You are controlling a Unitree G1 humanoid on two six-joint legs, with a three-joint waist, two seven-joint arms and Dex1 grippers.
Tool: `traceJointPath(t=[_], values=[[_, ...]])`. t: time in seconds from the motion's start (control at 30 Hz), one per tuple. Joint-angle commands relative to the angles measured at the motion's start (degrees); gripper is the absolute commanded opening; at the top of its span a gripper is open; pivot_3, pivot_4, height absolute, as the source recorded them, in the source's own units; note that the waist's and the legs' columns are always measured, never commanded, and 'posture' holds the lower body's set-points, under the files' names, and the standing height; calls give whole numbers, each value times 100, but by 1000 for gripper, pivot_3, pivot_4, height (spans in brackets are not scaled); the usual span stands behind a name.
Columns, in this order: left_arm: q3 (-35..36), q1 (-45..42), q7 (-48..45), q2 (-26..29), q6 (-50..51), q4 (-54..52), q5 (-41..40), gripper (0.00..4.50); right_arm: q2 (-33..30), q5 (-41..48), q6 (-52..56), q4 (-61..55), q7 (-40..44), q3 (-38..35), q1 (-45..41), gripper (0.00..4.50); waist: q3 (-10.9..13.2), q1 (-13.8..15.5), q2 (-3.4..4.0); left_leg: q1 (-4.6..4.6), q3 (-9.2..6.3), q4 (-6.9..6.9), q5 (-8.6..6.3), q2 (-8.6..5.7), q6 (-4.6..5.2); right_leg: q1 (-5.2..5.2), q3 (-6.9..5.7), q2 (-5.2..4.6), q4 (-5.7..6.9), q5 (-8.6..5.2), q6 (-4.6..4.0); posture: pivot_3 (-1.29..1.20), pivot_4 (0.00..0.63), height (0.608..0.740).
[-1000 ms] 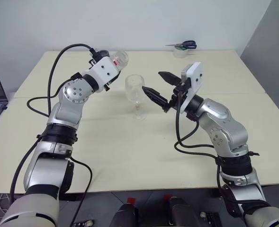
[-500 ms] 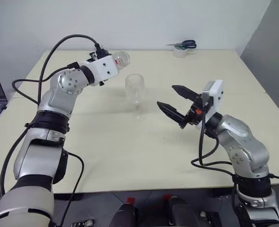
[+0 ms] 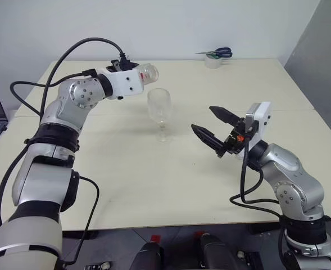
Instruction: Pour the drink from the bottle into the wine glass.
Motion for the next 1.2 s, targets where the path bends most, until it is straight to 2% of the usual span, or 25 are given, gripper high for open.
traceJointPath(t=[0.03, 0.6, 1.2], values=[[6, -291, 265, 151, -210, -47, 158, 1819, 106, 69, -94, -267, -163, -56, -121, 4500, 0, -1, 0, 0, 0, 1, 0, 0, 0, 0, 0, 0, 0, 0, 0, 0, 150, 740], [-425, -716, 911, 343, -800, 526, 961, 1819, 152, 67, -84, -271, -270, -35, -183, 4500, 0, -1, 0, -1, 1, 2, 0, -2, 0, -2, -1, 2, 3, 0, 0, 0, 150, 740], [-608, -942, 1188, 429, -1043, 830, 1324, 1819, 140, -24, -159, -158, -223, -18, -204, 4500, 0, -6, 0, -2, 3, 2, 0, -3, 1, -6, 0, 3, 8, 0, 0, 0, 150, 740]])
